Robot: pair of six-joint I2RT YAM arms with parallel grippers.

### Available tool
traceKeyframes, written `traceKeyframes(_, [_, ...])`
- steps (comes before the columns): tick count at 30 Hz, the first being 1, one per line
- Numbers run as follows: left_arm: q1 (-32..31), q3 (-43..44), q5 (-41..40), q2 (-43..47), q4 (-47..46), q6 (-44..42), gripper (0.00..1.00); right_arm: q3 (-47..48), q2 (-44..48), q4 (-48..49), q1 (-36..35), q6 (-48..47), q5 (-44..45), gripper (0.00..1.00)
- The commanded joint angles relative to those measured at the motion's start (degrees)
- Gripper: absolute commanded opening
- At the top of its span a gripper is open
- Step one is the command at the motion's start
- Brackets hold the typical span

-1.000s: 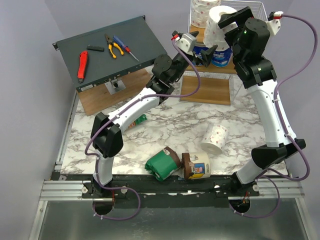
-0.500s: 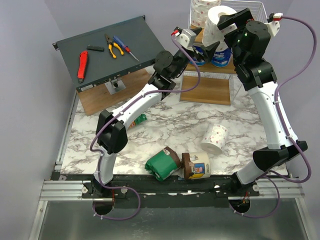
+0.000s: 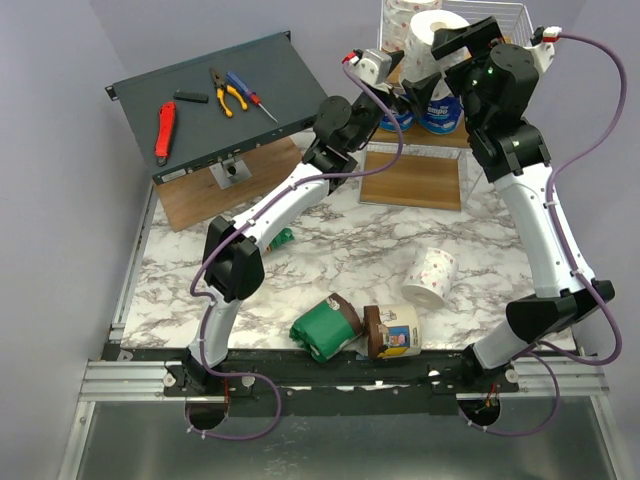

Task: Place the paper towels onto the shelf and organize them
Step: Place the paper towel on the shelf.

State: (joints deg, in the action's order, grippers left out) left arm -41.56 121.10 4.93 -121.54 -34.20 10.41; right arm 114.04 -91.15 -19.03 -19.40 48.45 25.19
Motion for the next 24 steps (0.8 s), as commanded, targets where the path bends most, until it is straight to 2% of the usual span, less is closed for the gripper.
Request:
traceKeyframes(1, [0.3,3.6,-2.3,-1.9,-0.8,3.5,0.94,-2.2,2.0,0.9,0.0,0.9,-1.5,1.00])
traceKeyframes(19, [0.4,3.2,-1.6,-0.9,0.0,3.2,0.93,-7.9,9.6,5.5,0.0,-2.0,0.8,1.00])
traceKeyframes(24, [0.2,3.9,2.3,1.5,3.0,5.1,0.93,-12.3,13.3,9.1,0.0,-7.3,-1.6,1.00])
